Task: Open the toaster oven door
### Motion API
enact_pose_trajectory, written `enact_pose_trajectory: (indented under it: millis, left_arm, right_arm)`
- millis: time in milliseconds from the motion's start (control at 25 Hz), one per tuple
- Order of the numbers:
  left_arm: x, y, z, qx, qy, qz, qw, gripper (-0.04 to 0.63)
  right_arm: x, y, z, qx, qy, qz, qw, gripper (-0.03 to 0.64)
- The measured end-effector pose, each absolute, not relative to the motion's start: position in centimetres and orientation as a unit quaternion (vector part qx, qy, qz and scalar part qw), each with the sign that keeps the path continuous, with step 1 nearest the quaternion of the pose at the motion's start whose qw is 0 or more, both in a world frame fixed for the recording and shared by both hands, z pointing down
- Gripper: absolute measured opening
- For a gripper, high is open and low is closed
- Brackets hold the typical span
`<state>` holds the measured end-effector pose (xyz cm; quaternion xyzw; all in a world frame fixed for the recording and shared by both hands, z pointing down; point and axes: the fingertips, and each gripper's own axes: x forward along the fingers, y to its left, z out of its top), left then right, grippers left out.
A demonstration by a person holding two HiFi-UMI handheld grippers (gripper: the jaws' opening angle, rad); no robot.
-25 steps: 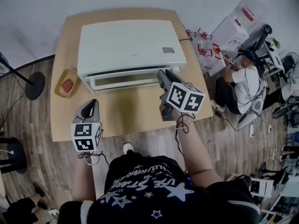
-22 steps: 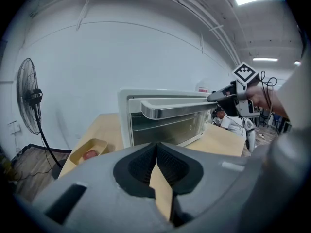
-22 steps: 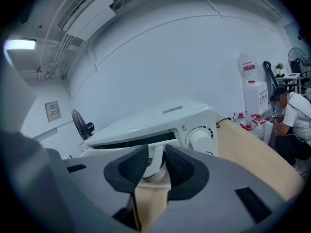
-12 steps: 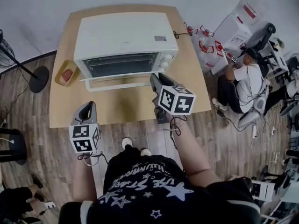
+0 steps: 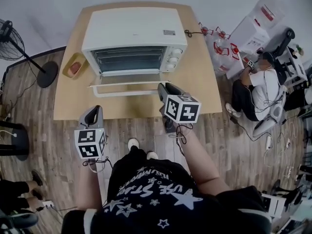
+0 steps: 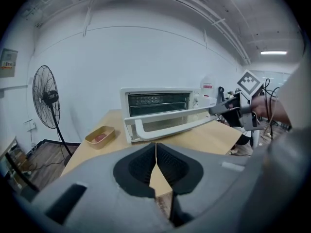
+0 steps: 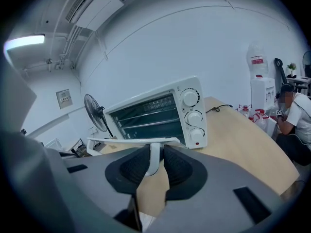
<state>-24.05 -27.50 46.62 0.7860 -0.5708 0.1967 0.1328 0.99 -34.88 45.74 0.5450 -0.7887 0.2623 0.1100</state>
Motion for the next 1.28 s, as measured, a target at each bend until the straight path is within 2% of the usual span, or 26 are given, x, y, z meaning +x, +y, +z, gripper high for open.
enact_pose_trajectory:
  millis: [1280]
  left_arm:
    - [-22.5,-21.9,50.6,0.772,-0.573,0.216,0.171,0.021]
  right_arm:
    - [1.3,-28.1,56.9,0.516,-0.782,0.282,0.206,0.075]
